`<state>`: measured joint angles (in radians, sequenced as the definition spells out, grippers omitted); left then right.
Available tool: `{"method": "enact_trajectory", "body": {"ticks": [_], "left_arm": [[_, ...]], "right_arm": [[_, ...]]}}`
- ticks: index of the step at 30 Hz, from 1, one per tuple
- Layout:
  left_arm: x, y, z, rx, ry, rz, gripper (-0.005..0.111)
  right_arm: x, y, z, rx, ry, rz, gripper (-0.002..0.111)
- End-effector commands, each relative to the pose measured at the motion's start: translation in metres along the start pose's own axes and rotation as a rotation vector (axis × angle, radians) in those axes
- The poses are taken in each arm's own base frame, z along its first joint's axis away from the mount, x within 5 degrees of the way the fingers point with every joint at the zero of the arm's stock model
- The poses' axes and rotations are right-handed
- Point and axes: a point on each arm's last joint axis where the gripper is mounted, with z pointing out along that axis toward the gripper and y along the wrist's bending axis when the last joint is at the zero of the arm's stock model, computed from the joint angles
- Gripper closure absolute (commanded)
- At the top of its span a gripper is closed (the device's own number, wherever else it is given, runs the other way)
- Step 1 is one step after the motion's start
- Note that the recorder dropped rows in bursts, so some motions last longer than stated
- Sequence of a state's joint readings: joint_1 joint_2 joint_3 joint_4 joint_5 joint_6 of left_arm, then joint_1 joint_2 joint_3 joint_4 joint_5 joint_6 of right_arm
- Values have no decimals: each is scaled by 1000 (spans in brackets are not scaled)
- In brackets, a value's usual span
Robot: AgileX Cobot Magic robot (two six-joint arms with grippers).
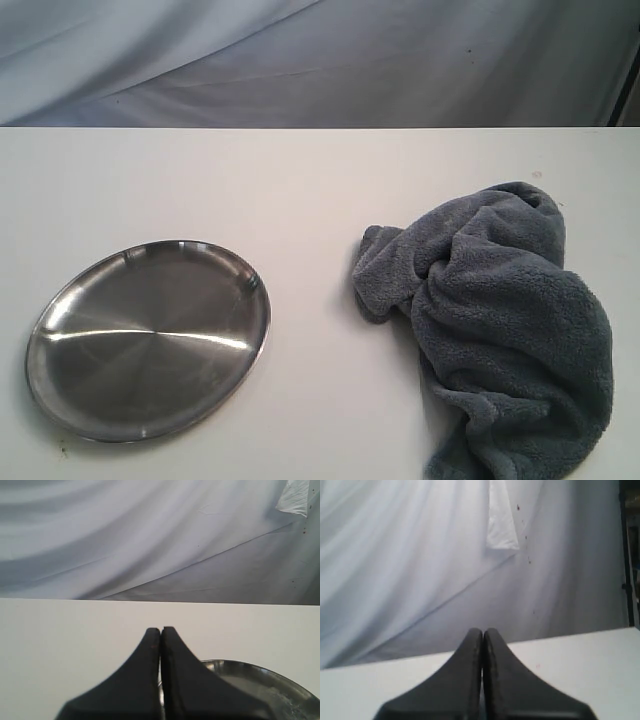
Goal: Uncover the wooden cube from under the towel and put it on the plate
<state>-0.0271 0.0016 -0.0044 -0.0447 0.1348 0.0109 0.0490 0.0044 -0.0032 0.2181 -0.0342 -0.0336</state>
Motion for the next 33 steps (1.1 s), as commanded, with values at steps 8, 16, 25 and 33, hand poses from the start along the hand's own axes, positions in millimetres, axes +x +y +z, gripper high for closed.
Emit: {"method": "enact_trajectory", "body": {"ticks": [8, 16, 25, 33], "left_arm": [[1, 0, 0, 1, 1, -2, 105], [1, 0, 0, 1, 1, 0, 105], [1, 0, 0, 1, 1, -2, 105], [1, 0, 0, 1, 1, 0, 105]], "right_arm": [[-29, -1, -5, 7, -302, 31, 108], [-93, 18, -19, -45, -453, -213, 108], [-102, 19, -24, -14, -138, -265, 108], [-92, 17, -28, 3, 144, -268, 108]]}}
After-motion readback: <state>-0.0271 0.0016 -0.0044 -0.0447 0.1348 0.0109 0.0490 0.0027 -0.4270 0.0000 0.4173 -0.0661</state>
